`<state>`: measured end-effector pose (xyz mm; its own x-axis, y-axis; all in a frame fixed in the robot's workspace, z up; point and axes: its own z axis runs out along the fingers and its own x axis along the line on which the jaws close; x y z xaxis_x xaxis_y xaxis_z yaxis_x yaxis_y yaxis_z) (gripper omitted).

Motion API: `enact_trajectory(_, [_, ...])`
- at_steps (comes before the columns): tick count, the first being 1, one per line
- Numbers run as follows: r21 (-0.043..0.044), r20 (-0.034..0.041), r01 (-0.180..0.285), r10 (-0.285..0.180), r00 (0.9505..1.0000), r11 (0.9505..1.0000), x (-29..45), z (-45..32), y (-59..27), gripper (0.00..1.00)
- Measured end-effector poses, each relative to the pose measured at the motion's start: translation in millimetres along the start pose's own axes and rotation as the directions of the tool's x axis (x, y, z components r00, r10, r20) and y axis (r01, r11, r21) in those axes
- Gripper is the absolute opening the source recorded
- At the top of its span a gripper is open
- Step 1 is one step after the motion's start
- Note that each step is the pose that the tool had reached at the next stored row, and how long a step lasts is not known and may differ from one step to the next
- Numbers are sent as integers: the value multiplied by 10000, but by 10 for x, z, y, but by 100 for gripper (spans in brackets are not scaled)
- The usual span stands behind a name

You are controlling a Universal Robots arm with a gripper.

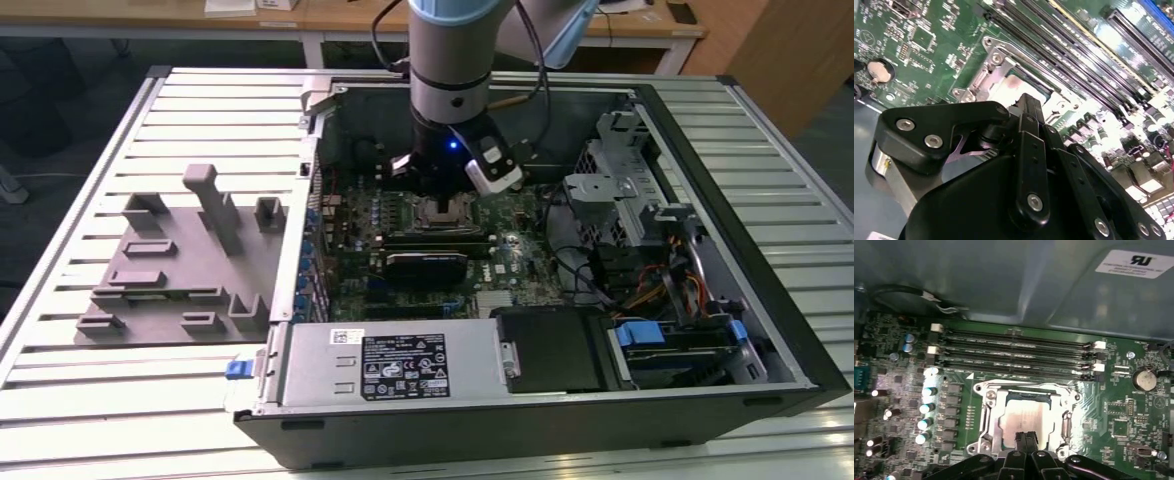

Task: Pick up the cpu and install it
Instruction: 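Install the second cpu locking lever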

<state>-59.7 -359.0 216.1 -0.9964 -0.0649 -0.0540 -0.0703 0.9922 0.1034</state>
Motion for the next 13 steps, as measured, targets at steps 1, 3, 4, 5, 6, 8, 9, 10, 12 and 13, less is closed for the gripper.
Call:
enact_trajectory(1, [33, -3, 0, 0, 10000, 10000, -12, 2, 16, 11])
enact_trajectory(3, [90, -7, 4, -4, 10000, 10000, -34, 9, 62, 11])
enact_trajectory(4, [115, -9, 5, -5, 10000, 9999, -44, 13, 83, 11])
enact_trajectory(5, [134, -10, 7, -7, 10000, 9999, -55, 15, 95, 11])
enact_trajectory(6, [154, -13, 9, -8, 10000, 9999, -66, 15, 98, 11])
enact_trajectory(8, [180, -15, 9, -9, 10000, 9998, -79, 16, 97, 11])
enact_trajectory(9, [181, -14, 8, -8, 10000, 9998, -79, 16, 97, 11])
enact_trajectory(10, [183, -15, 8, -7, 10000, 9998, -79, 15, 97, 11])
enact_trajectory(12, [184, -15, 8, -7, 10000, 9998, -81, 0, 99, 11])
enact_trajectory(13, [183, -11, 8, -8, 10000, 9998, -82, -14, 101, 11])
